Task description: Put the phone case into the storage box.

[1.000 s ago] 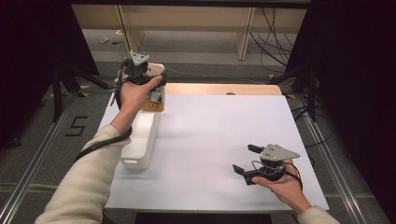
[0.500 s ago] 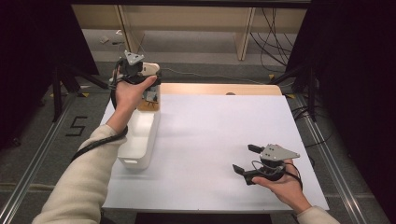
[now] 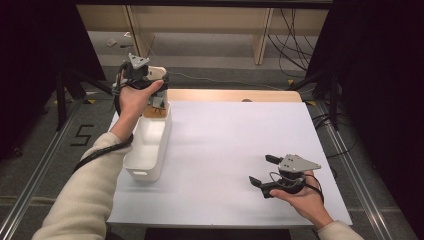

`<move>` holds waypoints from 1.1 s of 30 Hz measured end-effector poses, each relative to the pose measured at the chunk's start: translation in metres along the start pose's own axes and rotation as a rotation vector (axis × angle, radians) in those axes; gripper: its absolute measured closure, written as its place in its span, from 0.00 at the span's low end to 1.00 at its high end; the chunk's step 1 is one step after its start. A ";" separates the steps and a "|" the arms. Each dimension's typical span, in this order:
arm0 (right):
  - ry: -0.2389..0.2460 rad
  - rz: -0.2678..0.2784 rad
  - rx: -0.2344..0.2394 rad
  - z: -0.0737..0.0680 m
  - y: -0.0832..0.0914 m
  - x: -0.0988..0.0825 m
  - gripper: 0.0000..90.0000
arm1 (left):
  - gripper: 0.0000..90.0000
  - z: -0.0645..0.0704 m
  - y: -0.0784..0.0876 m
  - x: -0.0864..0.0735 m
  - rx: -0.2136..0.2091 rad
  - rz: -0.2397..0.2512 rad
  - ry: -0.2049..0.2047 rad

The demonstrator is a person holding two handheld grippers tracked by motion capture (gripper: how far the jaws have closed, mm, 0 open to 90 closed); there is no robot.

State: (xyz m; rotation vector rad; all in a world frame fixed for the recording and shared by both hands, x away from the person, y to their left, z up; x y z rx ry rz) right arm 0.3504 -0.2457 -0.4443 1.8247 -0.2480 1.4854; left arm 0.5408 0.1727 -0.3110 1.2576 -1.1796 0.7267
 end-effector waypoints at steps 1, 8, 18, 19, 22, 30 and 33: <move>0.000 -0.001 0.000 0.000 0.000 0.000 0.09 | 0.12 -0.001 0.000 0.000 0.002 -0.002 0.002; 0.000 -0.001 0.001 0.000 0.000 0.000 0.09 | 0.12 -0.004 -0.002 -0.003 0.004 -0.007 0.002; 0.000 -0.001 0.001 0.000 0.000 0.000 0.09 | 0.12 -0.007 -0.006 -0.006 0.007 -0.008 0.000; -0.001 0.000 0.001 0.000 0.000 0.000 0.09 | 0.12 -0.007 -0.007 -0.006 0.007 -0.008 0.000; 0.000 0.001 0.001 0.000 0.000 0.000 0.09 | 0.12 -0.007 -0.008 -0.006 0.008 -0.009 0.000; -0.001 0.002 0.002 0.000 0.000 0.000 0.09 | 0.12 -0.010 -0.011 -0.007 0.009 -0.010 -0.001; 0.000 0.001 0.001 0.000 0.000 0.000 0.09 | 0.12 -0.010 -0.012 -0.007 0.008 -0.011 -0.001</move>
Point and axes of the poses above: each handheld gripper's, and its own axes: y roughly backward along the jaws, x roughly out of its top, z roughly to its right, the point moved 1 cm from there along -y, roughly forward along the jaws, and after that the axes turned 3 degrees about -y, right-handed, at the moved point
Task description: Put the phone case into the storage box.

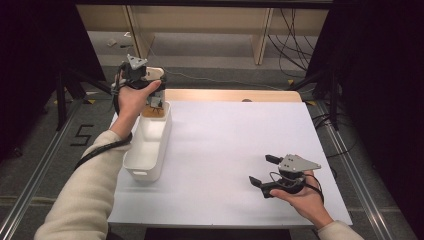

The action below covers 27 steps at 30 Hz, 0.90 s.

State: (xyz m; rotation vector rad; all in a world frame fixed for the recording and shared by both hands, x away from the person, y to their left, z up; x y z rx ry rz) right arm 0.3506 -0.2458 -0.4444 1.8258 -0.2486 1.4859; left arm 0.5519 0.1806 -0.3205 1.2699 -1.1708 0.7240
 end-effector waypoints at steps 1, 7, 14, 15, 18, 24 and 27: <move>0.000 0.000 0.000 0.000 0.000 0.000 0.09 | 0.12 0.000 0.000 0.000 0.000 0.000 -0.001; 0.000 0.001 0.000 0.000 0.000 0.000 0.09 | 0.12 -0.001 -0.003 -0.001 0.001 -0.004 -0.005; 0.000 0.000 0.000 0.000 0.000 0.000 0.09 | 0.12 -0.001 -0.006 -0.002 -0.001 -0.008 -0.009; 0.000 0.001 0.000 0.000 0.000 0.000 0.09 | 0.12 -0.002 -0.007 -0.002 0.000 -0.008 -0.009; -0.001 0.002 0.001 0.000 0.000 0.000 0.09 | 0.12 -0.002 -0.008 -0.001 0.001 -0.008 -0.008; 0.000 0.002 0.001 0.000 0.000 0.000 0.09 | 0.12 -0.003 -0.009 -0.002 0.000 -0.011 -0.013; 0.000 0.002 0.000 0.000 0.000 0.000 0.09 | 0.12 -0.003 -0.010 -0.002 -0.001 -0.013 -0.016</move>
Point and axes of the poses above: each handheld gripper's, and its own axes: y roughly backward along the jaws, x roughly out of its top, z roughly to its right, the point moved 1 cm from there along -y, roughly forward along the jaws, and after that the axes turned 3 degrees about -y, right-handed, at the moved point
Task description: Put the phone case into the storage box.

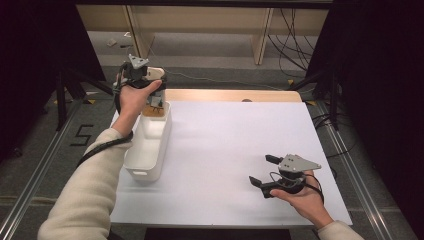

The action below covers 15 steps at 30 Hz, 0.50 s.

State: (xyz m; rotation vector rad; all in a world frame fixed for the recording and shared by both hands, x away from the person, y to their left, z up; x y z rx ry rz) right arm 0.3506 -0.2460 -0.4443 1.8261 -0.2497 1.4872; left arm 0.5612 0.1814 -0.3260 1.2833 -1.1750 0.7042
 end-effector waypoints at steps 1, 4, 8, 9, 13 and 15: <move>0.000 0.000 0.000 0.000 0.000 0.000 0.09 | 0.12 0.000 0.000 0.000 0.000 0.000 0.001; 0.001 0.000 0.000 0.000 0.000 0.000 0.09 | 0.12 0.001 -0.001 0.000 -0.002 0.001 -0.001; 0.001 0.000 0.000 0.000 0.000 0.000 0.09 | 0.12 0.001 -0.002 0.000 -0.003 0.000 -0.003; 0.002 0.000 0.000 0.000 0.000 0.000 0.09 | 0.12 0.001 -0.002 0.000 -0.002 0.000 -0.001; 0.001 0.001 0.000 0.000 0.000 0.000 0.09 | 0.12 0.001 -0.004 0.000 -0.006 0.000 -0.003; 0.002 0.000 0.000 0.000 0.000 0.000 0.09 | 0.12 0.000 -0.005 0.000 -0.008 -0.003 -0.007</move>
Point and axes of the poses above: each handheld gripper's, and its own axes: y roughly backward along the jaws, x roughly out of its top, z roughly to its right, the point moved 1 cm from there along -y, roughly forward along the jaws, and after that the axes turned 3 degrees about -y, right-handed, at the moved point
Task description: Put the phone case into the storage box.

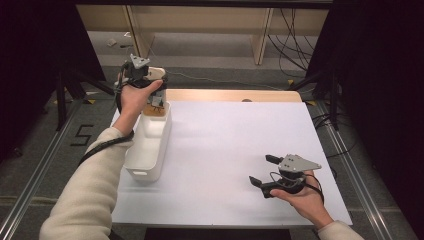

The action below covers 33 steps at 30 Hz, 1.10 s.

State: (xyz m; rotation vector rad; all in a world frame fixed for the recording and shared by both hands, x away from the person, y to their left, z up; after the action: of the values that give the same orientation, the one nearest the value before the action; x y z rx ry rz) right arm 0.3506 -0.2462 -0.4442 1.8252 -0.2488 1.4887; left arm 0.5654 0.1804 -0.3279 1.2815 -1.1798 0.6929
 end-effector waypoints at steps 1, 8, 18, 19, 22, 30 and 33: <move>0.000 0.000 0.000 0.000 0.000 0.000 0.09 | 0.12 0.000 -0.001 0.000 0.002 0.000 0.002; 0.000 0.002 0.001 0.000 0.000 0.000 0.09 | 0.12 -0.002 -0.003 -0.001 0.003 -0.004 0.002; -0.001 0.002 0.001 0.000 0.000 0.000 0.09 | 0.12 -0.003 -0.008 -0.002 0.006 -0.012 0.001; -0.001 0.002 0.001 0.000 0.000 0.000 0.09 | 0.12 -0.003 -0.009 -0.003 0.005 -0.014 0.002; -0.001 0.002 0.002 0.000 0.000 0.000 0.09 | 0.12 -0.003 -0.010 -0.003 0.003 -0.015 0.000; -0.001 0.002 0.003 0.000 0.000 0.000 0.09 | 0.12 -0.002 -0.012 -0.001 0.001 -0.016 -0.007; -0.001 0.002 0.002 0.000 0.000 0.000 0.09 | 0.12 -0.002 -0.013 -0.001 0.002 -0.016 -0.007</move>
State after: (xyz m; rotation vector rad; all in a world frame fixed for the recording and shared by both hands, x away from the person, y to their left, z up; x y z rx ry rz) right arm 0.3508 -0.2461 -0.4445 1.8282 -0.2499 1.4903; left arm 0.5778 0.1793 -0.3336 1.2943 -1.1738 0.6788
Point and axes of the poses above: each handheld gripper's, and its own axes: y roughly backward along the jaws, x roughly out of its top, z roughly to its right, the point moved 1 cm from there along -y, roughly forward along the jaws, and after that the axes turned 3 degrees about -y, right-handed, at the moved point
